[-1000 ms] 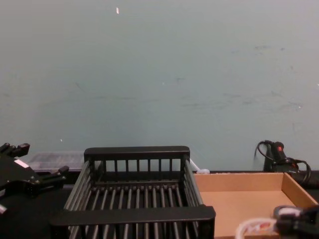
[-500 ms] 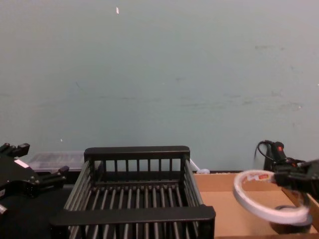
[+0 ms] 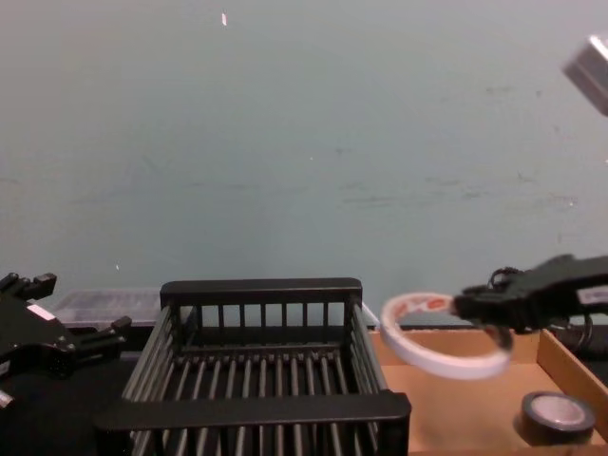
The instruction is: Pick up the white tape and place it into the black box , Pick up the silver tape and place it into the brown box.
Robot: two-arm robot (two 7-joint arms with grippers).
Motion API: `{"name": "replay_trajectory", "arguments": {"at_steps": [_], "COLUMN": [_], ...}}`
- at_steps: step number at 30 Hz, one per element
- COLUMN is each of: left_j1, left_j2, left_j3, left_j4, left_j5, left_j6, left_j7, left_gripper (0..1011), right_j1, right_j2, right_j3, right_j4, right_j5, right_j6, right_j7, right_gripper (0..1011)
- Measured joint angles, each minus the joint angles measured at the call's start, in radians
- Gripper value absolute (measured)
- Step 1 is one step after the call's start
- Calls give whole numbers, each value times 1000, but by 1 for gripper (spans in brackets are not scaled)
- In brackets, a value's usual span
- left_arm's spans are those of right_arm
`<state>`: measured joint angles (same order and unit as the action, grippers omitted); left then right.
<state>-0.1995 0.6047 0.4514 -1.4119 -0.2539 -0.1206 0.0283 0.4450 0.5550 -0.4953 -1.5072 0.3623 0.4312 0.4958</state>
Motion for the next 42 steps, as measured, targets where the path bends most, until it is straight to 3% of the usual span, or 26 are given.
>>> {"name": "replay_trajectory", "arguments": {"at_steps": [11,25,32,42], "left_j1": [0,0,0,0], "left_j2": [0,0,0,0], "left_j3": [0,0,0,0], "left_j4": [0,0,0,0], "left_j5": [0,0,0,0], "left_j6": [0,0,0,0], "left_j7": [0,0,0,0], "left_gripper": [1001,1001,1001,1001], "right_j1": [117,204,222,223], "right_j2": [-92,-179,-205,-207], "right_j3": [-76,-125,-139,-140], "right_j4": [106,237,272,275], "right_j5": [-46,-71,-76,-77], "right_j6": [-7,-46,-61,-65], "right_j7": [32,70,80,82], "right_gripper": [99,99,99,99]}}
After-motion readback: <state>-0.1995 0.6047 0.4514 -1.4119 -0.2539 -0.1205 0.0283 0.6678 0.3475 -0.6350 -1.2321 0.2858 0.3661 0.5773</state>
